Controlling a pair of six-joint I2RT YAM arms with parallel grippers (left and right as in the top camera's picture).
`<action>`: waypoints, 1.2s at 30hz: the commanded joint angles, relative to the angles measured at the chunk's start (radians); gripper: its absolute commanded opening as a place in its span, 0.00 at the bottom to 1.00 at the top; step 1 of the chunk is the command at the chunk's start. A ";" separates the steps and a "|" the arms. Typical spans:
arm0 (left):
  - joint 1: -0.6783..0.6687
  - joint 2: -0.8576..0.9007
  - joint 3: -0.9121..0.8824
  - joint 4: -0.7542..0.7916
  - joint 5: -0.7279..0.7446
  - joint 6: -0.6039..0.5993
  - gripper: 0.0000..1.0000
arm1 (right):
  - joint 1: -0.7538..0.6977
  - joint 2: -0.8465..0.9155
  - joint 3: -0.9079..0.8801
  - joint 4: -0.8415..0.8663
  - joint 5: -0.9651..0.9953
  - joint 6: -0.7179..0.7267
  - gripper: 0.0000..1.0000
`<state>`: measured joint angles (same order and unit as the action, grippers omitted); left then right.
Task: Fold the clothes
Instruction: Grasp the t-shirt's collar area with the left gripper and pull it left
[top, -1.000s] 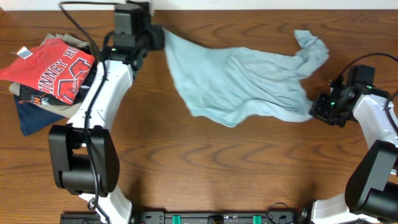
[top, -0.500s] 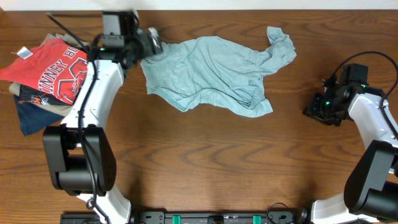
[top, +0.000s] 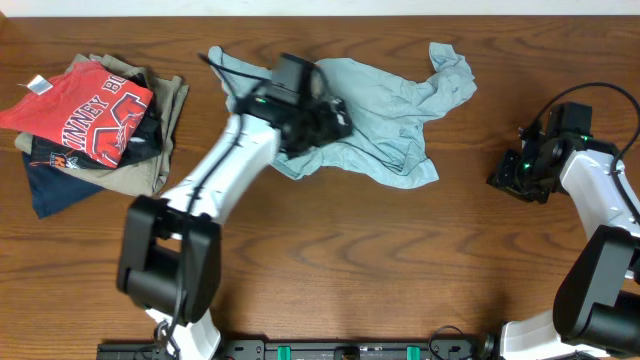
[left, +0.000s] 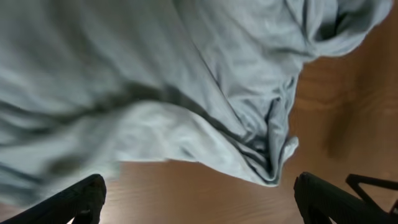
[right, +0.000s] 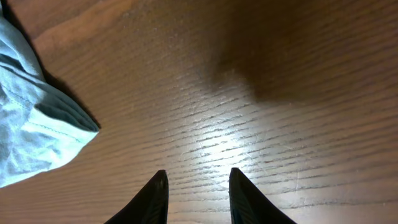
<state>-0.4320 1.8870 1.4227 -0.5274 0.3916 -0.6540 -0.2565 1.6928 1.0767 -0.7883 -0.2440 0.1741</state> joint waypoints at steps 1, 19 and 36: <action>-0.060 0.060 -0.013 0.026 -0.045 -0.149 0.98 | 0.013 -0.013 0.008 -0.009 -0.007 -0.011 0.31; -0.151 0.250 -0.013 0.199 -0.040 -0.149 0.06 | 0.013 -0.013 0.008 -0.008 0.020 -0.011 0.31; 0.269 0.008 -0.013 -0.666 -0.315 0.235 0.06 | 0.078 -0.013 0.008 0.392 -0.187 -0.014 0.47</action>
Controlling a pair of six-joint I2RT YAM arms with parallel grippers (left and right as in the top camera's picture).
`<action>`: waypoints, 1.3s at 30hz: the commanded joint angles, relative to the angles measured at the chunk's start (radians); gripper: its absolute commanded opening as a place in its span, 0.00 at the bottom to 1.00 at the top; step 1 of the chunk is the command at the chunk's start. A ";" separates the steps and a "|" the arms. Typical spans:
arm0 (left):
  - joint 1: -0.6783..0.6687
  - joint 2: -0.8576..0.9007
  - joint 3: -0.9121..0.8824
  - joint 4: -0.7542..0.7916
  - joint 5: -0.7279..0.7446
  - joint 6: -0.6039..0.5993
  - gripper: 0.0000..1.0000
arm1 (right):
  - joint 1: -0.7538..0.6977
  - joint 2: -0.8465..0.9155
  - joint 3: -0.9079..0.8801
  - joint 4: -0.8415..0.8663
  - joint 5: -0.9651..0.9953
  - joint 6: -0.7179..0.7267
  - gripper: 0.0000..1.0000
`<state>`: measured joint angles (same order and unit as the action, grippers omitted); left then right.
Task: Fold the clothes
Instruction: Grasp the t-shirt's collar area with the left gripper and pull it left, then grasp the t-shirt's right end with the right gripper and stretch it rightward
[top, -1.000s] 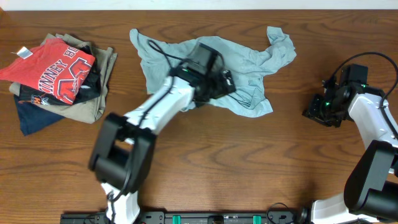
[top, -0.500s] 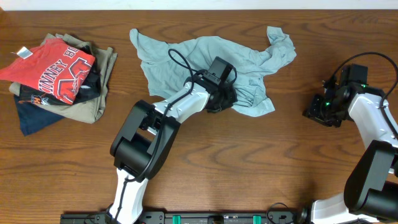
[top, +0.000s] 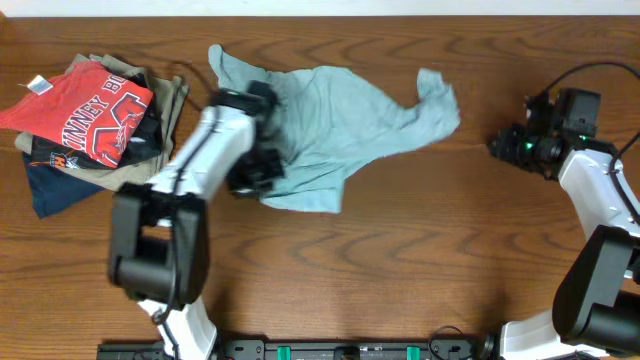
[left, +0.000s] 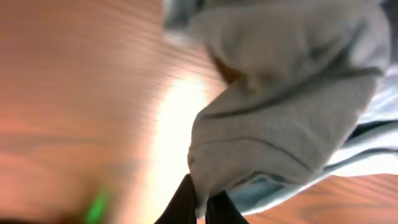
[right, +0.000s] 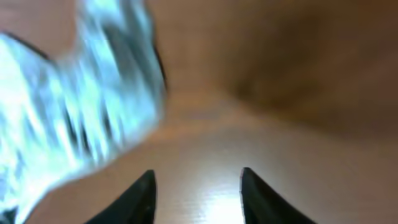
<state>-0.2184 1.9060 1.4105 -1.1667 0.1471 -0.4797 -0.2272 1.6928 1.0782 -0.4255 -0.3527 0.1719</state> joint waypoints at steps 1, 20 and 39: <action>0.079 -0.011 0.000 -0.037 -0.070 0.060 0.06 | 0.068 -0.013 0.006 0.046 -0.077 -0.013 0.49; 0.134 -0.011 -0.001 -0.040 -0.069 0.061 0.06 | 0.414 0.149 0.006 0.072 0.169 -0.136 0.62; 0.134 -0.011 -0.001 -0.040 -0.070 0.061 0.06 | 0.174 0.051 0.324 0.300 0.482 0.138 0.27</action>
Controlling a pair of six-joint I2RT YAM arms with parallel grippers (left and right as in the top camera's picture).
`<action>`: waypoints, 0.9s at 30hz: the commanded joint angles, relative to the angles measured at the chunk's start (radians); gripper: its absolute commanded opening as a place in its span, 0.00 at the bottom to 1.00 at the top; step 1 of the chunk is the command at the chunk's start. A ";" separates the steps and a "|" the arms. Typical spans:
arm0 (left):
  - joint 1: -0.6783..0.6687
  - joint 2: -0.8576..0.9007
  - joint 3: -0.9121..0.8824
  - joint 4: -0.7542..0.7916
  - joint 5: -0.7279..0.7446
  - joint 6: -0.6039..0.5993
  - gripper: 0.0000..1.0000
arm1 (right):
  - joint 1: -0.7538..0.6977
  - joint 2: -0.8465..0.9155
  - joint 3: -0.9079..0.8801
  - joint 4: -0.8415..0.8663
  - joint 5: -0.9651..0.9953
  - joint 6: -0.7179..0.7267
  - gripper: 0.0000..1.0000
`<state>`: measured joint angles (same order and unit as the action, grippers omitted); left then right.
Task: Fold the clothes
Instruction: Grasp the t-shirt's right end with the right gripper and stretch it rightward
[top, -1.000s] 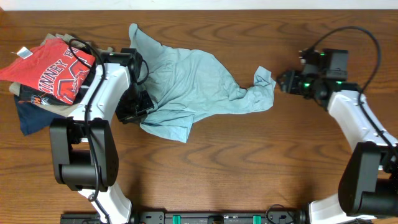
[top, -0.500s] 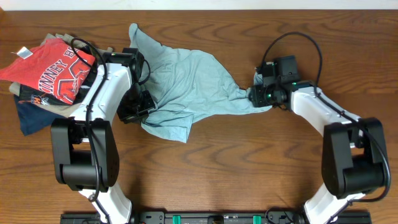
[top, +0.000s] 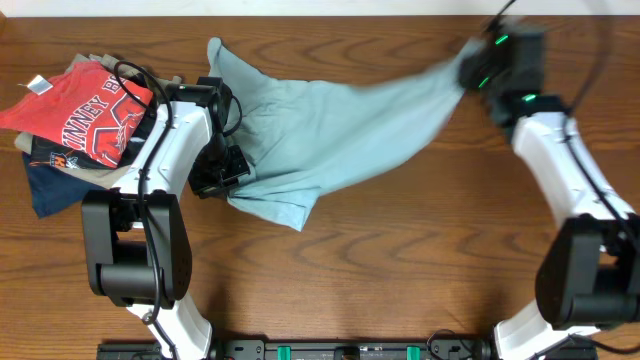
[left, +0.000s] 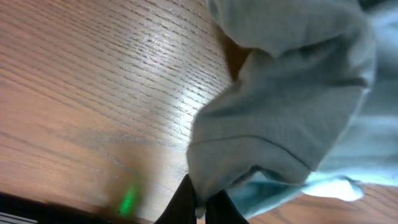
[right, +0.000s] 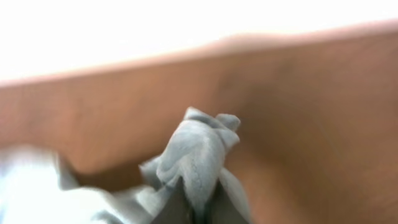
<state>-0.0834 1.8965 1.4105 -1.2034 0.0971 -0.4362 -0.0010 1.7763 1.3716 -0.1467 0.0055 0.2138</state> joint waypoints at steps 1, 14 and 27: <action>-0.001 -0.002 -0.001 -0.004 -0.020 0.017 0.06 | -0.071 -0.032 0.033 0.034 0.097 0.114 0.38; -0.001 -0.002 -0.001 0.020 -0.019 0.016 0.06 | -0.079 -0.020 0.013 -0.525 -0.075 -0.024 0.99; -0.001 -0.002 -0.001 0.026 -0.019 0.017 0.06 | 0.032 0.027 -0.238 -0.290 -0.181 -0.078 0.89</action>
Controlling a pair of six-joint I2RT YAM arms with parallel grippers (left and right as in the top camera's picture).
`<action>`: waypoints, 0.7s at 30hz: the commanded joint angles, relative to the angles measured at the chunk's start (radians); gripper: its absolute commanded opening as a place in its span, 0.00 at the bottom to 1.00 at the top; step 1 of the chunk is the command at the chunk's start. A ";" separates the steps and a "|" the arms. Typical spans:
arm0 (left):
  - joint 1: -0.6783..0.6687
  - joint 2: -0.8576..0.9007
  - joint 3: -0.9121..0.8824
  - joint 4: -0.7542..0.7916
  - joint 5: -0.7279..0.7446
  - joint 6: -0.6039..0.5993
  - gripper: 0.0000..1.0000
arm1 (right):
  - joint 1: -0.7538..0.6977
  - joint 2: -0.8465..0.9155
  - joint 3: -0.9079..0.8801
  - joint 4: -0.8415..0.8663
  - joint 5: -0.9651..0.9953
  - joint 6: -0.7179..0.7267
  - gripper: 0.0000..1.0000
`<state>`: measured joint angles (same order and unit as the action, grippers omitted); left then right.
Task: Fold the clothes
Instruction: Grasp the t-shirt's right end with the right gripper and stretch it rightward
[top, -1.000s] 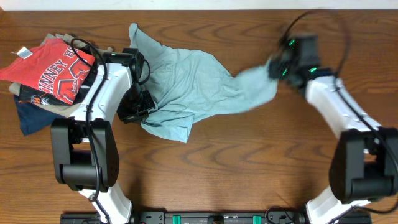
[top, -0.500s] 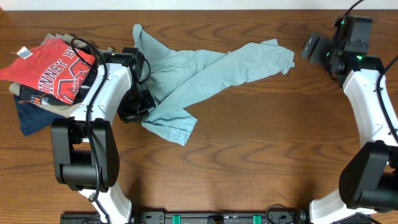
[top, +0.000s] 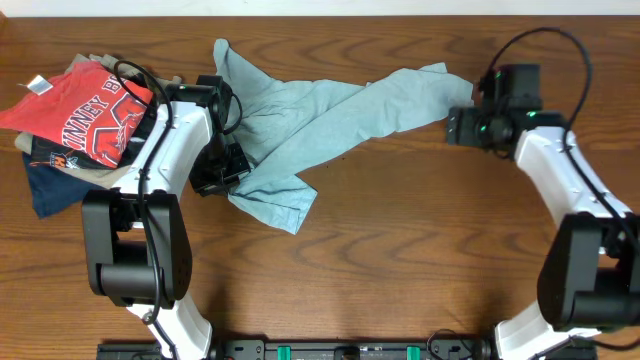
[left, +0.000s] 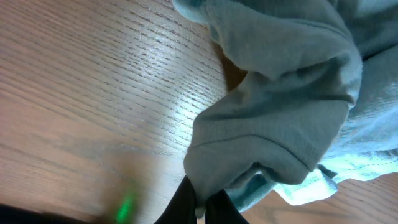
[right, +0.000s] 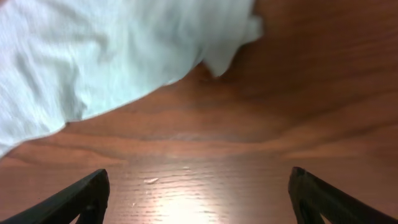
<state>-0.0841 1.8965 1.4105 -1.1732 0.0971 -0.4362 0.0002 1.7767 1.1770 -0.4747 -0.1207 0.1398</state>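
Observation:
A light blue shirt lies rumpled across the back middle of the wooden table, one part stretched toward the right. My left gripper is at its left lower edge, shut on a fold of the cloth; in the left wrist view the left gripper pinches the fabric between its fingertips. My right gripper hovers just beyond the shirt's right tip, open and holding nothing. In the right wrist view the right gripper has bare wood between its fingers, with the shirt's end ahead of it.
A pile of clothes lies at the back left: a red printed shirt on top, dark and khaki pieces under it. The table's far edge runs close behind the shirt.
My right gripper held the shirt's right end up near the far edge. Now that end lies on the table and the gripper is open, lower, to the right of it. The left gripper holds still.
First my left gripper hovered open over the crumpled shirt and the right one sat off to the right. Then the left was shut on cloth at the shirt's left side. Later the right had the right end stretched out. Now that end lies released.

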 joint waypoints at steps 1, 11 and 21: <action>0.000 -0.002 -0.001 -0.004 -0.019 0.017 0.06 | 0.042 0.036 -0.059 0.073 -0.064 0.014 0.88; 0.000 -0.002 -0.001 -0.004 -0.019 0.017 0.06 | 0.116 0.134 -0.087 0.296 -0.082 0.139 0.89; 0.000 -0.002 -0.001 -0.004 -0.019 0.017 0.06 | 0.119 0.262 -0.087 0.490 -0.072 0.389 0.83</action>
<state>-0.0841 1.8965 1.4105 -1.1732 0.0967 -0.4358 0.1074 1.9892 1.0988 0.0059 -0.1913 0.4164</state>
